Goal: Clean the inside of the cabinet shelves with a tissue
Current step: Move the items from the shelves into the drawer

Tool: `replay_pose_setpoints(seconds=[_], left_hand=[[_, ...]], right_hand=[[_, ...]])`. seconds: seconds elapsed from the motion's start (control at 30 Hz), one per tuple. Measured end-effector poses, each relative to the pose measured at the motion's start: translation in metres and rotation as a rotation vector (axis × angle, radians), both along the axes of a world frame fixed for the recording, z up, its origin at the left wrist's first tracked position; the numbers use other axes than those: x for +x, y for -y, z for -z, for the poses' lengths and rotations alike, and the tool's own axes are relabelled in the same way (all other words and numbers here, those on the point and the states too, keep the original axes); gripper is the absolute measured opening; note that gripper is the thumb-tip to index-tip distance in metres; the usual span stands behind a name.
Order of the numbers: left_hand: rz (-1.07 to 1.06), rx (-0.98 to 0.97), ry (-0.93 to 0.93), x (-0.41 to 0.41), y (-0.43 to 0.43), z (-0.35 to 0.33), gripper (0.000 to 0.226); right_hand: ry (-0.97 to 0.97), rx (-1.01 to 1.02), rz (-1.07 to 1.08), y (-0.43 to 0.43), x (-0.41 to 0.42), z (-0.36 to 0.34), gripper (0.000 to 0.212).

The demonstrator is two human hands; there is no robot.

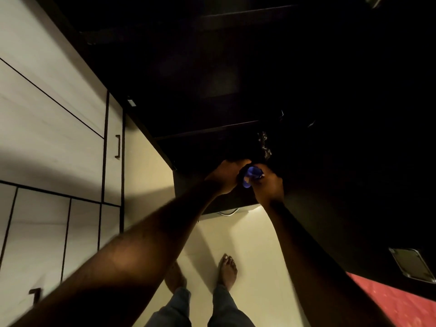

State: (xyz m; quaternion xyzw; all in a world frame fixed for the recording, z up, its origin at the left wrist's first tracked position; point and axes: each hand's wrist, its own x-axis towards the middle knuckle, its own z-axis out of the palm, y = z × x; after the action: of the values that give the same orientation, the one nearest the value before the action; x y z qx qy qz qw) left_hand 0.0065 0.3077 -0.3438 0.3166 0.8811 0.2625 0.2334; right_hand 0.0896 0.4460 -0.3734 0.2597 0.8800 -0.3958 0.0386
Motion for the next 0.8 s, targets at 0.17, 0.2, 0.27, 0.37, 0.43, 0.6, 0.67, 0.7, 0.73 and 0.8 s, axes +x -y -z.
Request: replay_pose_setpoints(seconds=[0.17, 0.2, 0.27, 0.37, 0.43, 0.6, 0.67, 0.7, 0.73, 0.8], left_hand=[[-0.019, -0.085, 0.037, 0.001, 0.011, 0.012, 0.055], [-0.026, -0.091, 0.046, 0.002, 0.012, 0.014, 0.057], [-0.021, -0.112, 0.057, 0.003, 0.014, 0.018, 0.059], [-0.025, -0.121, 0.079, 0.006, 0.016, 0.025, 0.062], [-0.021, -0.117, 0.087, 0.007, 0.016, 0.029, 0.061], [-0.012, -0.113, 0.094, 0.009, 0.017, 0.032, 0.058], [-0.01, -0.111, 0.071, 0.008, 0.017, 0.034, 0.057], [-0.009, -0.105, 0.066, 0.008, 0.018, 0.036, 0.057], [-0.01, -0.099, 0.065, 0.008, 0.019, 0.036, 0.056], [-0.011, -0.099, 0.061, 0.01, 0.02, 0.039, 0.056]], right_hand=[[-0.028, -0.06, -0.022, 0.0, 0.003, 0.007, 0.018], [-0.032, -0.07, -0.022, -0.001, 0.004, 0.008, 0.017], [-0.039, -0.066, -0.027, -0.001, 0.004, 0.01, 0.019], [-0.025, -0.03, -0.064, -0.003, 0.005, 0.013, 0.022], [-0.024, -0.032, -0.085, -0.003, 0.005, 0.017, 0.023], [-0.012, 0.043, -0.078, -0.004, 0.004, 0.016, 0.032], [-0.021, 0.06, -0.088, -0.004, 0.004, 0.015, 0.031], [-0.031, 0.072, -0.084, -0.003, 0.004, 0.017, 0.03], [-0.029, 0.079, -0.077, -0.004, 0.003, 0.021, 0.029], [0.013, 0.113, -0.097, -0.003, 0.002, 0.03, 0.022]])
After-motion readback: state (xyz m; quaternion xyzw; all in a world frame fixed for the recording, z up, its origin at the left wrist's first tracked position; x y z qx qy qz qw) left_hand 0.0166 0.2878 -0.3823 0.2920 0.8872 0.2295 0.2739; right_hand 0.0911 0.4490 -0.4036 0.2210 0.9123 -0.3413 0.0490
